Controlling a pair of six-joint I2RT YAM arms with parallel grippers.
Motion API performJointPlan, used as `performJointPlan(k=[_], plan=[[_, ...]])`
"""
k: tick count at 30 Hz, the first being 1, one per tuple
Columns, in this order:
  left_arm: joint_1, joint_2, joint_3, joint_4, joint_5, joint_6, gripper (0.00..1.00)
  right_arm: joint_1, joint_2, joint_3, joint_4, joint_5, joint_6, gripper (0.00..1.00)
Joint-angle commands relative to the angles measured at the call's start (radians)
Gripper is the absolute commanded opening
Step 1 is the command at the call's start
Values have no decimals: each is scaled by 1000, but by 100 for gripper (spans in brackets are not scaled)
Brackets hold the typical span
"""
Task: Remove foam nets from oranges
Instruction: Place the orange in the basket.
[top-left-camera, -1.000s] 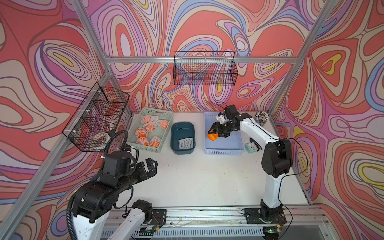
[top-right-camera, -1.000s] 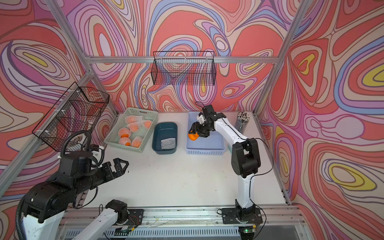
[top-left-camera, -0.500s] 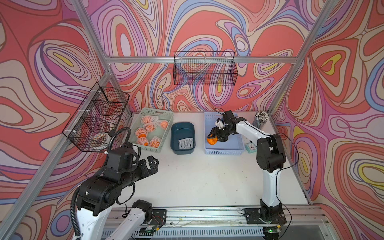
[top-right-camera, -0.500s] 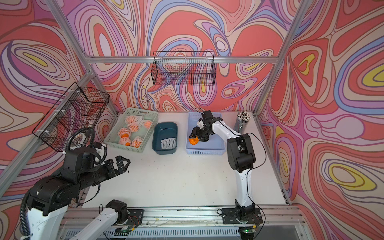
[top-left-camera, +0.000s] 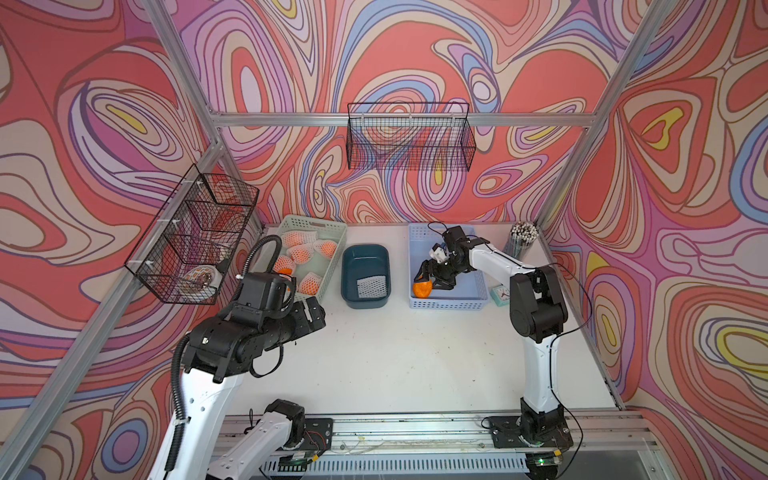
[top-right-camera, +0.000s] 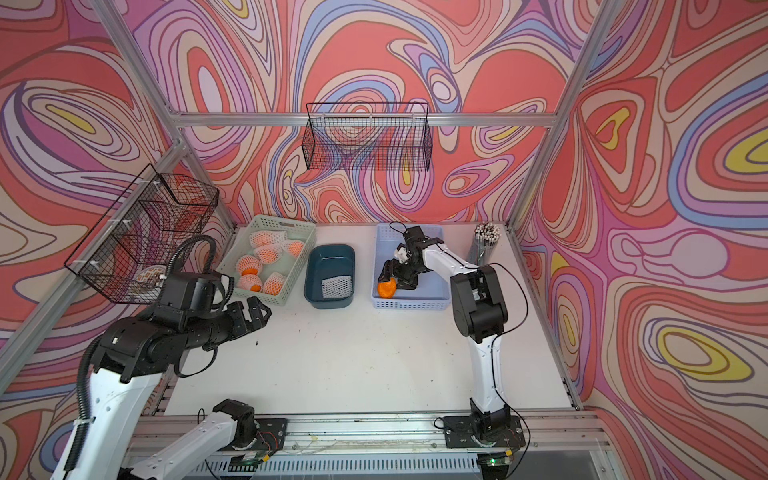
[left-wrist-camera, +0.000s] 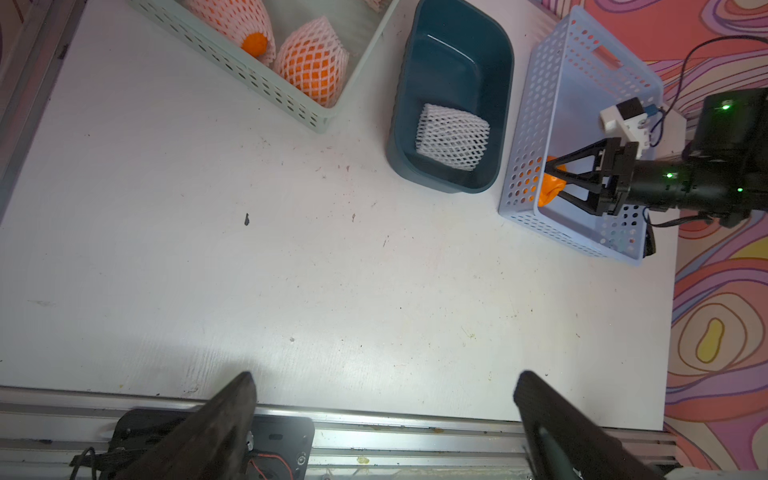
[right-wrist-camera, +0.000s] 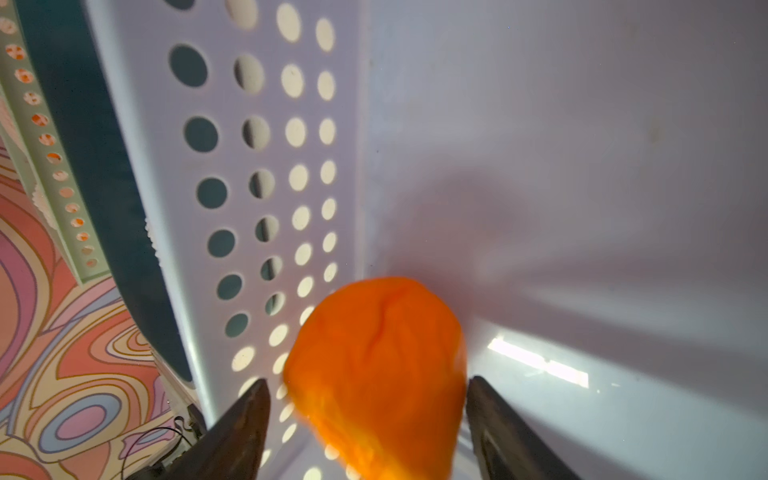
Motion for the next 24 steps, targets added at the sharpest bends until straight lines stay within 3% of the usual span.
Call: performJointPlan(k=[1,6,11,16,24], plan=[[5,61,31,25,-43,34,100,-3,-13,33,-23,9,-27,83],[31,172,76,29,-55,93,100,-4,-39,39,-36,15,-35,88],[118,253,96,52,-3,150,100,-4,-93,44,-55,47,-43,90],[188,349,135,78,38,200,98,-4,-182,44,-66,67,-53,94],[233,542,218,107,9,302,94,-3,-380,-54,-26,51,-37,98]])
